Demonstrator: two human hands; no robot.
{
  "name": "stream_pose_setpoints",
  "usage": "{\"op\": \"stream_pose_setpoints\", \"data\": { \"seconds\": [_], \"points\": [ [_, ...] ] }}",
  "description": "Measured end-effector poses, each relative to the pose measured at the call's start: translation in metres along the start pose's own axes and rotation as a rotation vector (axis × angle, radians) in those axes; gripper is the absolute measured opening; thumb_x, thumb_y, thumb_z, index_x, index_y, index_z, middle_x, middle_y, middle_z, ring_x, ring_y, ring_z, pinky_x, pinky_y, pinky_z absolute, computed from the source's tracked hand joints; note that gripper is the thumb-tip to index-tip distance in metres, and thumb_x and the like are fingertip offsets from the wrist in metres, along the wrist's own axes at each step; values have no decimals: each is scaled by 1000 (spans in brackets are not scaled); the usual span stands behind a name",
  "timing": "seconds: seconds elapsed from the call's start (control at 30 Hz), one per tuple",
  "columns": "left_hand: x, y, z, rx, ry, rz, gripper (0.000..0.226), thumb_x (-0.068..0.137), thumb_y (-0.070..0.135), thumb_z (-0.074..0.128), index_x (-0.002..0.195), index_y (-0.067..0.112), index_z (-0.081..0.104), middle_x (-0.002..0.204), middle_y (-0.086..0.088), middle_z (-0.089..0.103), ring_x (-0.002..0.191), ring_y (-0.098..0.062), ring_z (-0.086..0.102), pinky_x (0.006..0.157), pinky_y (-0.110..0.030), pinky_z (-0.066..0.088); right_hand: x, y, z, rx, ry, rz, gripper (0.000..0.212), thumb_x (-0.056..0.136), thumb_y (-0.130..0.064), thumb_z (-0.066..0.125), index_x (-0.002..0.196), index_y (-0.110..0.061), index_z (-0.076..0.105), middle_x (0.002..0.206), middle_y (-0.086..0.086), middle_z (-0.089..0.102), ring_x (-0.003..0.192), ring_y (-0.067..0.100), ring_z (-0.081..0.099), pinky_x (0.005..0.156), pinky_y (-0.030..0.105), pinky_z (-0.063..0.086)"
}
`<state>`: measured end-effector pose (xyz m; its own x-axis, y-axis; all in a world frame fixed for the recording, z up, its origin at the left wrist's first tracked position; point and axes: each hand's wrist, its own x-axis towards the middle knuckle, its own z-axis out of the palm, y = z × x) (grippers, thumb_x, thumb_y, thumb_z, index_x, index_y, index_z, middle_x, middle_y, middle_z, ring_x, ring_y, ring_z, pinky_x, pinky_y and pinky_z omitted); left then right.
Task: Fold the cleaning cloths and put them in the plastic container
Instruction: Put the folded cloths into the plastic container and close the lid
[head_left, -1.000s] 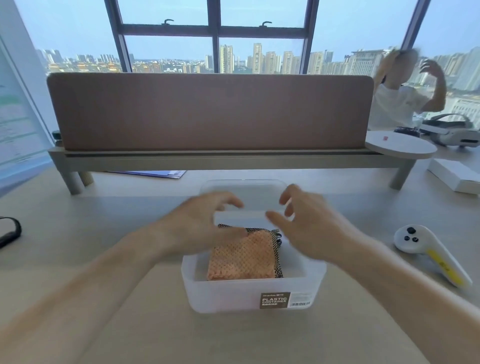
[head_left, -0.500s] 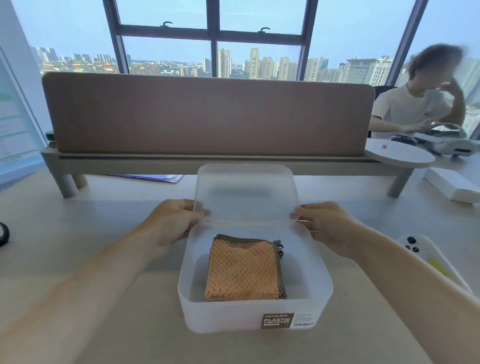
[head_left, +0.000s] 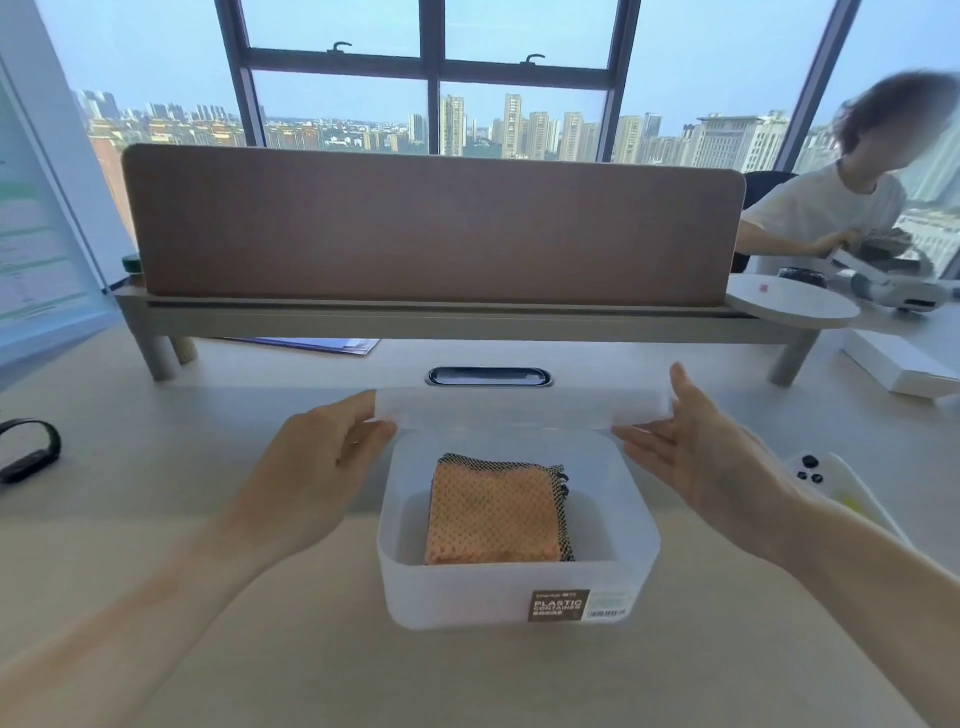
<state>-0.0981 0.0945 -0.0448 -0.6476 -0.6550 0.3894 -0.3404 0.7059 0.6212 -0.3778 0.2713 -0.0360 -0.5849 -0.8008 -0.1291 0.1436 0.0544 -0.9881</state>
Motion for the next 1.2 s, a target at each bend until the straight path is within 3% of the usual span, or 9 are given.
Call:
{"op": "stream_pose_setpoints", "data": {
  "seconds": [0.13,0.3,0.43,0.53,0.6,0.73,0.87,1.13,1.2],
  "points": [
    [-18,-3,1,142,-42,60,49,102,6,54,146,26,55,121,36,57,114,5,58,82,7,33,-18,13,3,-67,-91,7,34,99,-49,54,119,-26,69,112,-14,78,107,3,71,106,33,43],
    [-36,6,-1,70,-155,76,50,105,11,49,142,45,48,106,63,50,103,36,47,86,4,38,-33,22,9,-77,-106,-48,107,59,-73,80,152,-33,44,154,-20,47,145,8,40,127,43,19],
    [-44,14,-1,41,-204,-19,53,109,20,38,128,70,40,106,64,50,110,31,48,86,6,33,-38,26,17,-111,-78,-81,70,95,-41,63,158,-27,34,160,-18,36,148,6,33,125,34,17],
    [-47,16,3,-138,-198,-138,53,110,20,35,128,67,51,118,53,57,116,26,51,105,-10,37,-38,31,19,-122,-67,-84,64,102,-31,56,160,-25,29,160,-18,34,148,7,32,118,28,20],
    [-47,20,8,-429,-158,-274,49,110,24,37,112,64,67,118,39,68,115,16,60,111,-27,40,-41,35,20,-110,-38,-78,63,103,-27,56,160,-22,29,160,-16,37,146,8,37,122,32,22],
    [-50,26,20,-653,-164,-417,33,108,39,42,121,41,72,121,22,73,119,2,64,117,-40,38,-51,53,18,-138,-36,-73,40,104,-19,55,144,-26,53,136,-7,68,126,15,63,116,43,39],
    [-59,23,33,-658,-100,-438,35,108,25,45,119,41,73,117,20,76,113,0,68,113,-40,43,-57,65,16,-115,-28,-81,34,105,-23,52,137,-32,60,129,-7,72,123,17,65,115,46,41],
    [-62,23,47,-654,11,-430,38,109,25,42,114,50,71,114,21,76,108,0,70,100,-35,49,-58,71,21,-109,3,-107,35,106,-22,49,138,-30,59,127,-6,73,118,16,67,95,35,49],
    [-62,23,46,-642,10,-431,36,109,25,43,118,44,71,114,19,76,109,-3,70,101,-37,50,-59,69,23,-129,13,-108,35,106,-22,50,139,-29,59,128,-5,72,119,17,67,99,37,49]
  ]
}}
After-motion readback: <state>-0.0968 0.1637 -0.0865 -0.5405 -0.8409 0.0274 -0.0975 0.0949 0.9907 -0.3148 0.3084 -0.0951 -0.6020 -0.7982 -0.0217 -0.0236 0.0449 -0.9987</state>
